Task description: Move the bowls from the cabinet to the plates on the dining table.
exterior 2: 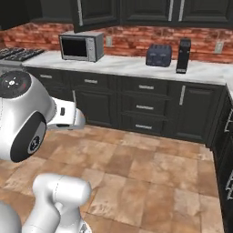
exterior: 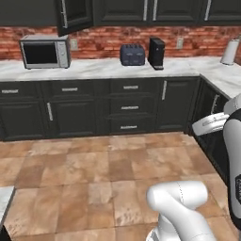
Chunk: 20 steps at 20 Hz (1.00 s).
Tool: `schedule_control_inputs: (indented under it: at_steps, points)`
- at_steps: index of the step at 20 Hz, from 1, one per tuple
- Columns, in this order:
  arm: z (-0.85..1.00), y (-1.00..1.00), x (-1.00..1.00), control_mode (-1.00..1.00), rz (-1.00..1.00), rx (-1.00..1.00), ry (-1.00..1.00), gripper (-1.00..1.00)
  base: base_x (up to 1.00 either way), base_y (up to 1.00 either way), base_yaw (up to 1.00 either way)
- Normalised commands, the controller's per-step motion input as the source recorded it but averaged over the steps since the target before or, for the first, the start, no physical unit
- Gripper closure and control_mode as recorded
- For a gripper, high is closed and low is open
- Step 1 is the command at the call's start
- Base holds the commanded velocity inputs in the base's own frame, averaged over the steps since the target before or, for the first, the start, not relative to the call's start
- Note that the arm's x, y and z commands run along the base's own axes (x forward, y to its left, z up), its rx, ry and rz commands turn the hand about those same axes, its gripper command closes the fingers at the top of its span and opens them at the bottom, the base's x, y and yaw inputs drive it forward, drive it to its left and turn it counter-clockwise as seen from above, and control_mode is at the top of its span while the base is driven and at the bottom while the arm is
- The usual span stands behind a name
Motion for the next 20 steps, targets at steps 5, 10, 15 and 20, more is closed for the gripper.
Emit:
schedule_control_inputs:
  at_steps: [5, 10, 15, 20]
  points:
    - [0.00, 0.00, 0.00, 1.00, 0.00, 0.00, 0.00, -1.00, 1.00, 0.00, 0.00]
    - [0.00, 0.00, 0.00, 1.00, 0.00, 0.00, 0.00, -1.00, 1.00, 0.00, 0.00]
    - [0.00, 0.00, 0.00, 1.00, 0.00, 0.00, 0.00, -1.00, 1.00, 0.00, -0.02]
    - [0.00, 0.00, 0.00, 1.00, 0.00, 0.00, 0.00, -1.00, 0.95, 0.29, -0.11]
